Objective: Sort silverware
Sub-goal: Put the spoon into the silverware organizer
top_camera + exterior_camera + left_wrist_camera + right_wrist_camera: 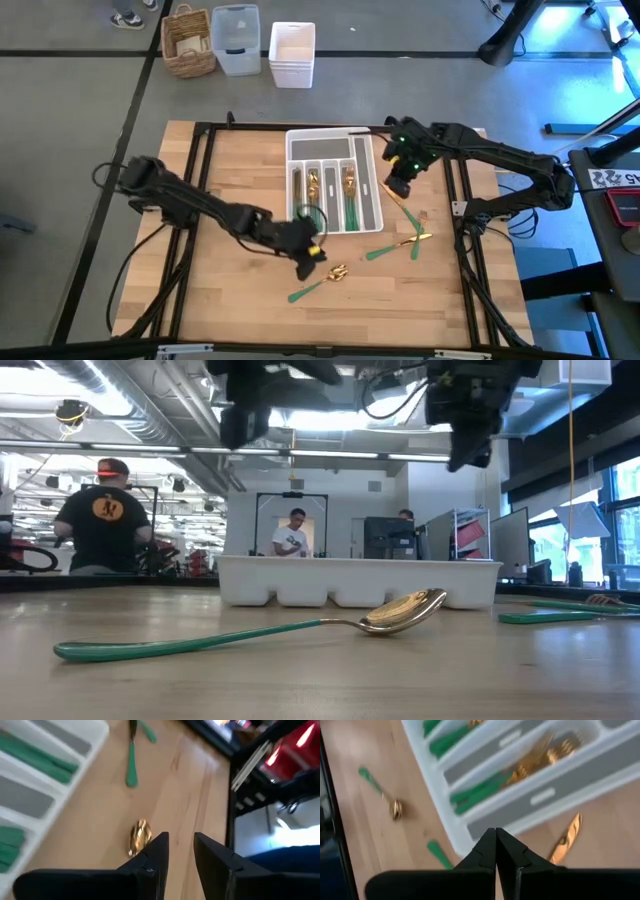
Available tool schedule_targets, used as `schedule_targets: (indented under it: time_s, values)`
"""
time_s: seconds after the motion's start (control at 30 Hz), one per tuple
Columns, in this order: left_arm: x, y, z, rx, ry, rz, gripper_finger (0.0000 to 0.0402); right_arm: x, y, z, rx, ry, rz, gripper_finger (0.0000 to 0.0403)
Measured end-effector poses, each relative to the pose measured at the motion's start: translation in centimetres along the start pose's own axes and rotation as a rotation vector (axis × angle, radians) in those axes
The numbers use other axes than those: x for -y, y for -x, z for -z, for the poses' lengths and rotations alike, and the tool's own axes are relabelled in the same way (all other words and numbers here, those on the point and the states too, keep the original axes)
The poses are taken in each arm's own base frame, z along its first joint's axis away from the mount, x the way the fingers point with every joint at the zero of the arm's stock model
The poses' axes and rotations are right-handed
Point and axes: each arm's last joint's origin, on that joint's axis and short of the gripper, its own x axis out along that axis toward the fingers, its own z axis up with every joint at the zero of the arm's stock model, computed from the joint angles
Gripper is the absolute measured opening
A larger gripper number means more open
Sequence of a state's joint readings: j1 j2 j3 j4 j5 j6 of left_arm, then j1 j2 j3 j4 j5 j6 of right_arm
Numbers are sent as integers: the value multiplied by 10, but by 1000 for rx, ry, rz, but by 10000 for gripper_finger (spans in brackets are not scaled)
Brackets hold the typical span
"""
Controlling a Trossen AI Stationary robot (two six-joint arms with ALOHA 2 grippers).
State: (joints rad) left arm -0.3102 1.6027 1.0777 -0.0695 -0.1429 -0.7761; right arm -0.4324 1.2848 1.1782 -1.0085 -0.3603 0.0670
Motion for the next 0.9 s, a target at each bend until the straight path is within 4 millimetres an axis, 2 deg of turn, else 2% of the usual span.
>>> schedule_targets:
  time_s: [0.2, 0.33, 0.57, 0.73, 0.9]
  values:
    - [17, -45, 16, -92, -31, 4, 83, -6, 19, 17, -18, 91, -4, 5]
    - [23, -62, 22, -164, -49, -45, 83, -14, 40, 28, 44, 119, -13, 5]
    - [19, -63, 37, -365, -73, -182, 83, -25, 72, 55, 125, 151, -49, 5]
    - [17, -63, 39, -376, -57, -196, 83, -29, 85, 68, 173, 164, -48, 5]
    - [14, -80, 47, -389, -87, -163, 83, -32, 93, 75, 208, 156, -52, 5]
